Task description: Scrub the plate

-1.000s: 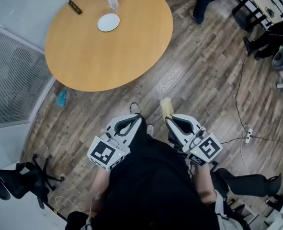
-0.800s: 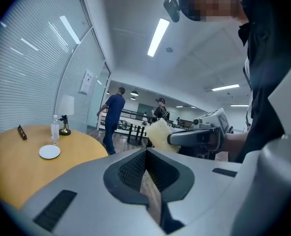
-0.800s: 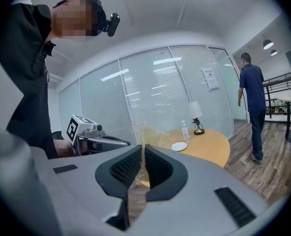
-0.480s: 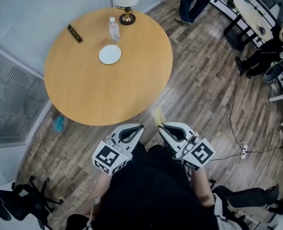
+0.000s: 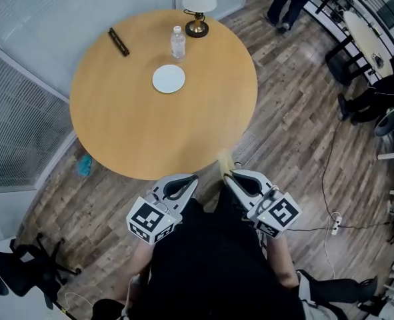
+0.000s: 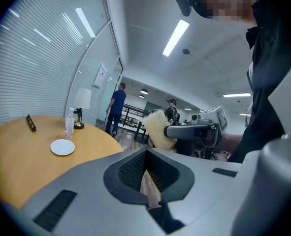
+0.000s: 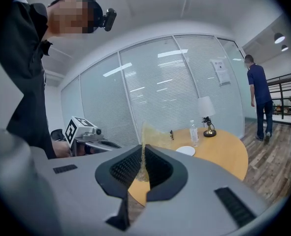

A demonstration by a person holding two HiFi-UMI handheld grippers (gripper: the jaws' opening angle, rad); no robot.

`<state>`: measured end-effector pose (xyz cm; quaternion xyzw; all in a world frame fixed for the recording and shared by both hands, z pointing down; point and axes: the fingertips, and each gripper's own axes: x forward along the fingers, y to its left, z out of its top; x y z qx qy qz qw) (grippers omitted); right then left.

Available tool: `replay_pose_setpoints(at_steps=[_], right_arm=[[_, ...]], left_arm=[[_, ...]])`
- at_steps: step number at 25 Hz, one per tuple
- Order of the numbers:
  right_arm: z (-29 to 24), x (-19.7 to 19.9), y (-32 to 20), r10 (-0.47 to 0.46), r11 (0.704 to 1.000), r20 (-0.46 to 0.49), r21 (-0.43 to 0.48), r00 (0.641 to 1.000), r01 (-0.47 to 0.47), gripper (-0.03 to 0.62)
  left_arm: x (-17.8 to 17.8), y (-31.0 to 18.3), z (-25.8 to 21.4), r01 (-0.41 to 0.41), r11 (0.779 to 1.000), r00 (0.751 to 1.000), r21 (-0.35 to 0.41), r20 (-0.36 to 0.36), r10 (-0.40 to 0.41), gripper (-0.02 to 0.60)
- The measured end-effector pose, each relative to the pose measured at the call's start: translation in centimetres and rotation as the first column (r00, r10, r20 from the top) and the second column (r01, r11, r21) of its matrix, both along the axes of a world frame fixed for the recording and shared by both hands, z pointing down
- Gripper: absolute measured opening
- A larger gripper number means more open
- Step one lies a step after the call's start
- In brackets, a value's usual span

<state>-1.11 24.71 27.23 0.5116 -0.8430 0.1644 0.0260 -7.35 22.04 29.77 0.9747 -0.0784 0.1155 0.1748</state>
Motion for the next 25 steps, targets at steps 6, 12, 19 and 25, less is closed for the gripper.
replay_pose_setpoints(at_steps=[6, 12, 19, 25], right_arm=[[-0.6, 1.2, -2.9, -0.121, 0.993, -0.023, 0.013, 0.992, 0.121, 0.026], [-0.6, 5.0, -5.4, -0.204, 0.978, 0.005, 0.046, 0.979, 0.204, 0.026], [-1.9, 10.2, -8.8, -0.325, 0.943, 0.037, 0.090, 0.945, 0.321, 0.026], [-0.6, 16.0, -10.3, -0.406, 0.912, 0.044, 0.081, 0.913, 0.402, 0.026]], left_arm=[[1.9, -2.3, 0.1, 0.093, 0.996, 0.996, -0.012, 0.008, -0.093, 0.006], [6.1, -4.1, -0.3, 0.172, 0.985, 0.985, 0.003, 0.014, -0.172, 0.006], [12.4, -7.3, -2.1, 0.312, 0.949, 0.950, -0.029, -0.016, -0.313, 0.006], [18.6, -8.4, -1.9, 0.381, 0.924, 0.925, -0.033, 0.012, -0.380, 0.006]])
